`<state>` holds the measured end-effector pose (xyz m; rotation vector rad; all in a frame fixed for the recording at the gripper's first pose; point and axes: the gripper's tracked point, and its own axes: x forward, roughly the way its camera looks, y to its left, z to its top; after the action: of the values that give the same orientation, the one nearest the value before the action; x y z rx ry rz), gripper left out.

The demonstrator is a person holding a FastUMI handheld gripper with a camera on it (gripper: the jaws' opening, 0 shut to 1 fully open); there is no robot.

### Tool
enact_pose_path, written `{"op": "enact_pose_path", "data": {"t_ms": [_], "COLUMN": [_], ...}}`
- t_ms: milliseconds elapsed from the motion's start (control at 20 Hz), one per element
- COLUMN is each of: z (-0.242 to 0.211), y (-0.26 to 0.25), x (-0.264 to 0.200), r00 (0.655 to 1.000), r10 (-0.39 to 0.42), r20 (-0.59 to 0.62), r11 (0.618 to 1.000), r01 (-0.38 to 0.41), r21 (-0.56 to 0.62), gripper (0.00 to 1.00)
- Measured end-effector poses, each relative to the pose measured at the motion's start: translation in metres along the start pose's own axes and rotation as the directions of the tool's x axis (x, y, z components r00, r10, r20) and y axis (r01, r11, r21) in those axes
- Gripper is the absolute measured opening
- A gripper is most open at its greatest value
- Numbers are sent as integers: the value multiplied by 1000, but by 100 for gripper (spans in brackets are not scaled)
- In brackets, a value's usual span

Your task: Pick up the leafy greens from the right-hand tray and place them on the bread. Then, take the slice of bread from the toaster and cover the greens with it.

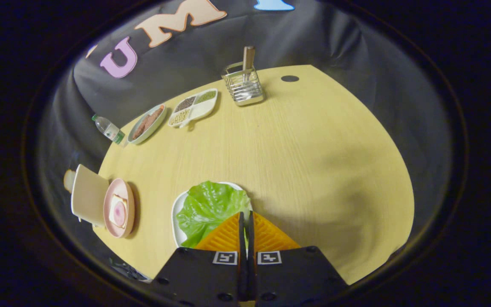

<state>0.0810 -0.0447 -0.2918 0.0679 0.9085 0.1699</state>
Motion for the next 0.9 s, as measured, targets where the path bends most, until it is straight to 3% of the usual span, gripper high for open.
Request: {"op": "enact_pose_path", "data": {"t_ms": [450, 900], "z": [18, 39], "y": [50, 146], "x": [-57, -114], "r00": [996, 976], "r10": [-26, 40], "r20": [90, 212], "r11": [998, 991], "r01": [22, -67], "r21": [53, 120], "gripper": [3, 3]}}
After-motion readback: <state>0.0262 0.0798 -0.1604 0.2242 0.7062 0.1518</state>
